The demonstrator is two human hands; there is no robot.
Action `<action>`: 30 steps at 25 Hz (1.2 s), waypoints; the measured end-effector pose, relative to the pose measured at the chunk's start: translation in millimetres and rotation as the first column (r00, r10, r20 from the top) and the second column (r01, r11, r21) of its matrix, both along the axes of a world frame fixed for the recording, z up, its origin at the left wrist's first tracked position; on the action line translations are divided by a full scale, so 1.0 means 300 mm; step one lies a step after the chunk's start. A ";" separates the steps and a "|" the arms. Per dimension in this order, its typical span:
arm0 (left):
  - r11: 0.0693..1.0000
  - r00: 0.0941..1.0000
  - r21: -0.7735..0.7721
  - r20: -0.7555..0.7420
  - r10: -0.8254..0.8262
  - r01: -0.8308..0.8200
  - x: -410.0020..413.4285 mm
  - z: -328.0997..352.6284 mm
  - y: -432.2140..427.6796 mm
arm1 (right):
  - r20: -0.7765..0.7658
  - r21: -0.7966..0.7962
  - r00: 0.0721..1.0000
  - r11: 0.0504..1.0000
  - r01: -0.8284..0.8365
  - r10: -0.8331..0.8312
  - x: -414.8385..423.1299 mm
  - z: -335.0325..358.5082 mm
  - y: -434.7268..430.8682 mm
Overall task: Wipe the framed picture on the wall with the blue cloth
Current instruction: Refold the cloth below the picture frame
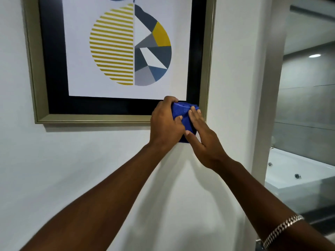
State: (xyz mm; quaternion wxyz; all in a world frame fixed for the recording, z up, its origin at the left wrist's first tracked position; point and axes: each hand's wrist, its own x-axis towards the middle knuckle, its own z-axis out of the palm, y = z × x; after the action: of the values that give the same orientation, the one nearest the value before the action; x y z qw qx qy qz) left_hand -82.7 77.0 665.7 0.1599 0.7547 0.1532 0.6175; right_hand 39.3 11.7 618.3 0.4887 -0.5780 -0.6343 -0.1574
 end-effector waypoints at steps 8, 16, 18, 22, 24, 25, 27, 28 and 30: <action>0.894 0.954 -0.335 0.134 -0.268 0.298 0.158 -0.397 -0.118 | -0.432 0.220 0.901 0.964 0.146 -0.038 0.056 -0.382 -0.099; 0.641 0.977 -0.761 -0.047 -0.210 0.101 0.341 -1.128 -0.147 | -0.614 -0.231 0.733 0.955 0.188 -0.293 0.231 -1.022 -0.224; 0.538 0.974 -0.841 -0.076 -0.214 0.052 0.364 -1.326 -0.154 | -0.613 -0.336 0.702 0.924 0.184 -0.362 0.260 -1.196 -0.244; 0.393 0.959 -0.916 -0.180 -0.220 -0.082 0.402 -1.740 -0.182 | -0.600 -0.507 0.653 0.851 0.136 -0.462 0.318 -1.576 -0.281; 0.349 0.943 -0.926 -0.235 -0.234 -0.144 0.418 -1.937 -0.200 | -0.567 -0.586 0.639 0.799 0.131 -0.521 0.350 -1.758 -0.301; 0.338 0.928 -0.923 -0.275 -0.249 -0.183 0.425 -2.018 -0.208 | -0.540 -0.627 0.641 0.769 0.127 -0.546 0.362 -1.839 -0.308; 0.301 0.894 -0.915 -0.354 -0.273 -0.270 0.441 -2.184 -0.231 | -0.497 -0.693 0.641 0.712 0.113 -0.585 0.380 -2.012 -0.322; 0.293 0.881 -0.911 -0.374 -0.288 -0.291 0.443 -2.230 -0.237 | -0.478 -0.706 0.656 0.700 0.108 -0.584 0.387 -2.061 -0.332; 0.280 0.858 -0.902 -0.410 -0.308 -0.330 0.451 -2.308 -0.257 | -0.419 -0.750 0.694 0.654 0.099 -0.586 0.397 -2.163 -0.344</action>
State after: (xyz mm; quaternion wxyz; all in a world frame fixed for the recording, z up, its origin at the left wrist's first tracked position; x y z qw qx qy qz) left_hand 52.7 -0.1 -26.6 0.5284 0.6366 0.5340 0.1744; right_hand 158.4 -91.4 -30.7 0.3838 -0.8473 -0.3128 0.1921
